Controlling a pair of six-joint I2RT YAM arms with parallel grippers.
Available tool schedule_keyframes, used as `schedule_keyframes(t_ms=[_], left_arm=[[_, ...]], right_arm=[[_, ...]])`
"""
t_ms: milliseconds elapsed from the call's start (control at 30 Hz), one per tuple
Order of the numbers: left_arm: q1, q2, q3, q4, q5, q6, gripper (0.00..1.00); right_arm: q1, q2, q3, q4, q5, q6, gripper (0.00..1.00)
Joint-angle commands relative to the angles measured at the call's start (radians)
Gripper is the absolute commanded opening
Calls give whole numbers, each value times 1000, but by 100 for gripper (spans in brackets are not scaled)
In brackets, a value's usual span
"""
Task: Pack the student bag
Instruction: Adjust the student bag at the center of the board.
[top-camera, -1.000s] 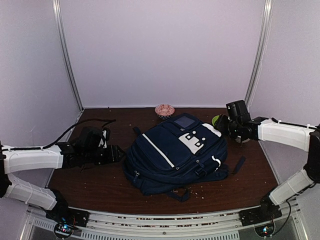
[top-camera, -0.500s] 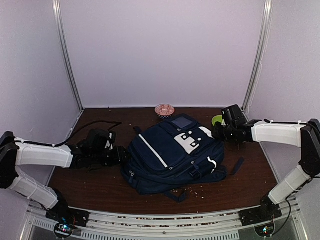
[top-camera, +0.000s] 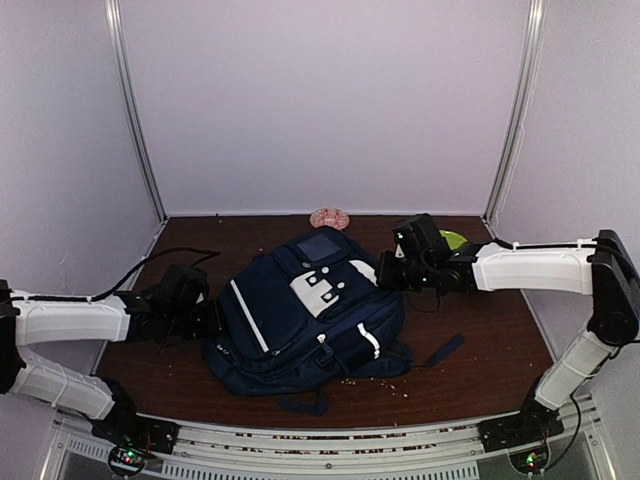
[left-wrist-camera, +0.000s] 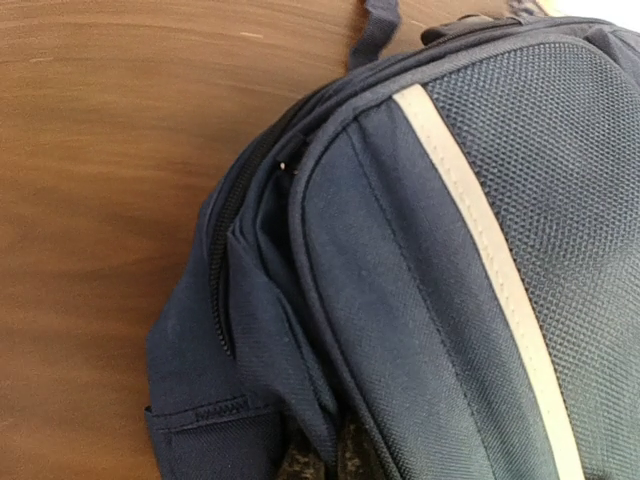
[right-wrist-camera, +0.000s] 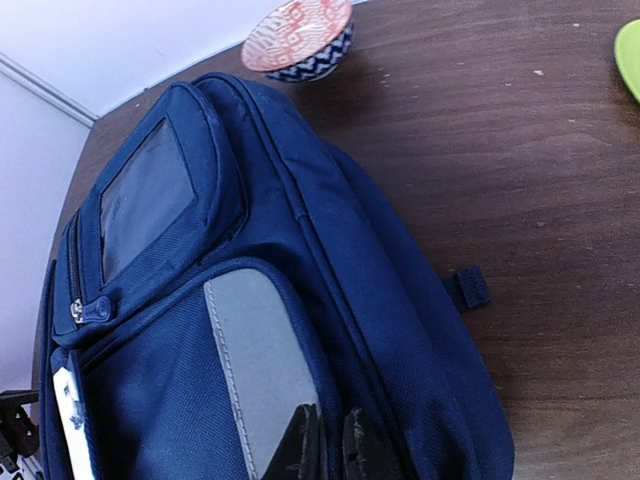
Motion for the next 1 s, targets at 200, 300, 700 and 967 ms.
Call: schedule_keyframes(t_ms=[200,300,700,967], left_arm=[[170,-349,-28,-125,-85,61,0],[275,-370,-38,-126,-52,72,0],[385,-172,148,-103,-40,195,0],[384,-280,126,-128,31,212,58]], right_arm=[[159,239,273,80,-283,56,7],[159,287,354,52,-346,10,26],[125,-20,251,-87,-166,-159,52],[131,-368,-130,10,-60,-181,54]])
